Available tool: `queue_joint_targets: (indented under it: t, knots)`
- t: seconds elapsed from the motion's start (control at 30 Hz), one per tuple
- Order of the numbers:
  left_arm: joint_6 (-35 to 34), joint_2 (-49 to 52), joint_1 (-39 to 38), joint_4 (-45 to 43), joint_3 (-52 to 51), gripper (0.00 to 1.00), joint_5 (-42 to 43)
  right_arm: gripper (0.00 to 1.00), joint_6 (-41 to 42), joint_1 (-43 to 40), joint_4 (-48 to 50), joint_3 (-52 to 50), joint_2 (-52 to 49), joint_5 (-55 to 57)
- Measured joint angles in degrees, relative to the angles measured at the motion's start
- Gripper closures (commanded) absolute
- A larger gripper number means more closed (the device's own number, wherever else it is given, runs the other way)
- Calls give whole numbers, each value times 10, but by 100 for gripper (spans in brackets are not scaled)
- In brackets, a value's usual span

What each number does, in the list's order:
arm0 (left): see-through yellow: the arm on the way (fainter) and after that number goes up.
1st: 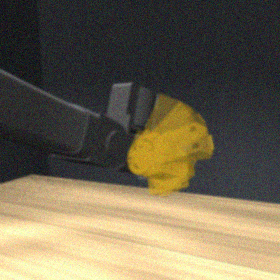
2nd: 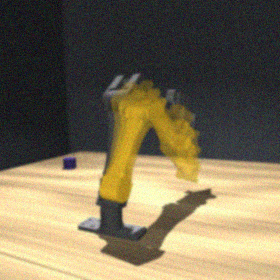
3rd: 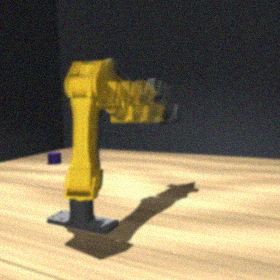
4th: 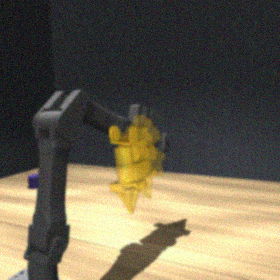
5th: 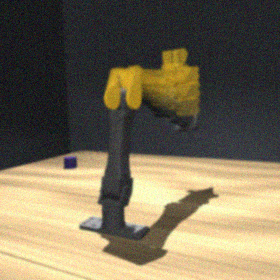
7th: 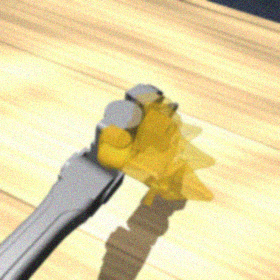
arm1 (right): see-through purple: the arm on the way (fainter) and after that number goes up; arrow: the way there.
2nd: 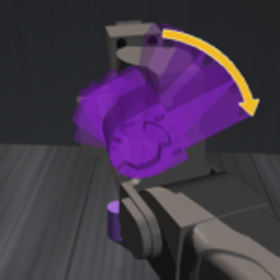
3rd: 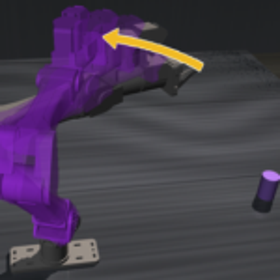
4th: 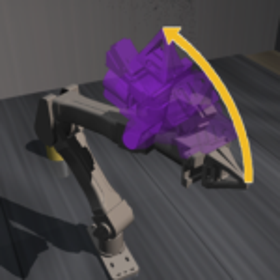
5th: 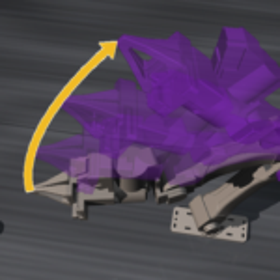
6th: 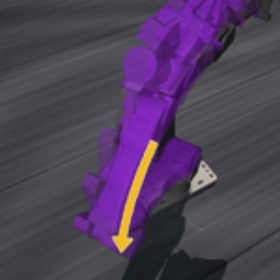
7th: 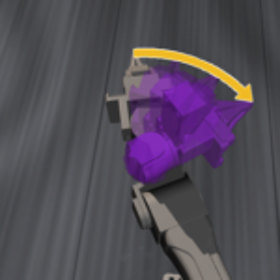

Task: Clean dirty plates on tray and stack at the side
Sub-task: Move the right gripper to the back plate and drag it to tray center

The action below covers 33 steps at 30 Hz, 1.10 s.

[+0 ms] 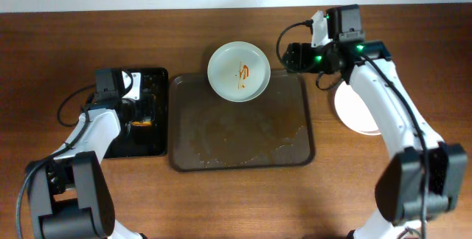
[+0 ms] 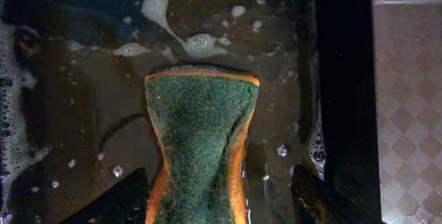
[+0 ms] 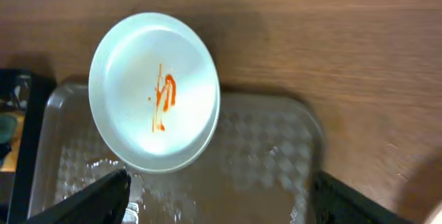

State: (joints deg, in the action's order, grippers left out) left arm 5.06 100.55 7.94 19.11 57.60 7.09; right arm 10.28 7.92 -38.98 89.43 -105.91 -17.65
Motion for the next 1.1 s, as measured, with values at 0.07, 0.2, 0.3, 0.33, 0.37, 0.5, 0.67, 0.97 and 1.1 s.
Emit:
queue_joint_targets:
  t: [0.07, 0.2, 0.3, 0.33, 0.37, 0.5, 0.67, 0.97, 1.1]
  knots:
    - [0, 0, 0, 0, 0, 36, 0, 18, 7, 0, 30, 0, -35, -21]
    - [0, 0, 0, 0, 0, 36, 0, 20, 43, 0, 64, 0, -91, -49]
    - [0, 0, 0, 0, 0, 36, 0, 30, 73, 2, 84, 0, -125, -76]
    - [0, 0, 0, 0, 0, 36, 0, 31, 79, 3, 90, 0, -132, -80]
    - [0, 0, 0, 0, 0, 36, 0, 32, 85, 6, 96, 0, -142, -84]
    - [0, 0, 0, 0, 0, 36, 0, 40, 110, 22, 109, 0, -170, -84]
    - [0, 0, 0, 0, 0, 36, 0, 67, 125, 49, 118, 0, -198, -82]
    - [0, 0, 0, 0, 0, 35, 0, 96, 135, 72, 33, 0, -200, -72]
    - [0, 0, 0, 0, 0, 34, 0, 96, 135, 72, -30, 2, -199, -83]
